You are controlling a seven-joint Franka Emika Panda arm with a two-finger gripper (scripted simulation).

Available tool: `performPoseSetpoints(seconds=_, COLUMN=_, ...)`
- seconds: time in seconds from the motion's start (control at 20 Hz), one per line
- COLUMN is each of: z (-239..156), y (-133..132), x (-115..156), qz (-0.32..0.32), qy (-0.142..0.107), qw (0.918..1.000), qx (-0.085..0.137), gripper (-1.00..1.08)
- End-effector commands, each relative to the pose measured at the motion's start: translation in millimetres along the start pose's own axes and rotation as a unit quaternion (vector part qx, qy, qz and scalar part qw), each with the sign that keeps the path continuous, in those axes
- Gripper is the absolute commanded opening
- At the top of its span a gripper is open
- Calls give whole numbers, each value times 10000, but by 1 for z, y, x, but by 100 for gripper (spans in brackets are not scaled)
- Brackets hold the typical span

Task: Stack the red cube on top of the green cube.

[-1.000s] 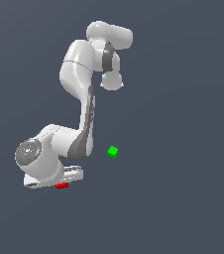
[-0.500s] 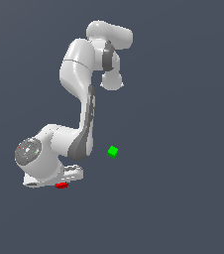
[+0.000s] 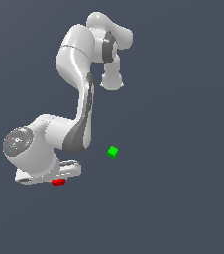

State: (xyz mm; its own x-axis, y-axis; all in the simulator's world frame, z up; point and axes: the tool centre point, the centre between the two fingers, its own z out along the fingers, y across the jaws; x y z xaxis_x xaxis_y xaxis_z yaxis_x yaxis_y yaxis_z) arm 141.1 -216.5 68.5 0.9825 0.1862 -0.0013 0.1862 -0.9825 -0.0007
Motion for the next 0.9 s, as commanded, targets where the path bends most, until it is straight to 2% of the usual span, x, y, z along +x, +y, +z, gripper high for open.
performPoseSetpoints(seconds=0.0, z=-18, y=0, x=0, qz=0, qy=6, qw=10000, qx=-3, gripper=-100)
performPoseSetpoints(seconds=0.35, z=-48, y=0, x=1, qz=0, qy=6, qw=10000, qx=-3, gripper=-100)
performPoseSetpoints(seconds=0.85, z=-50, y=-2, x=0, qz=0, qy=12, qw=10000, qx=-6, gripper=-100)
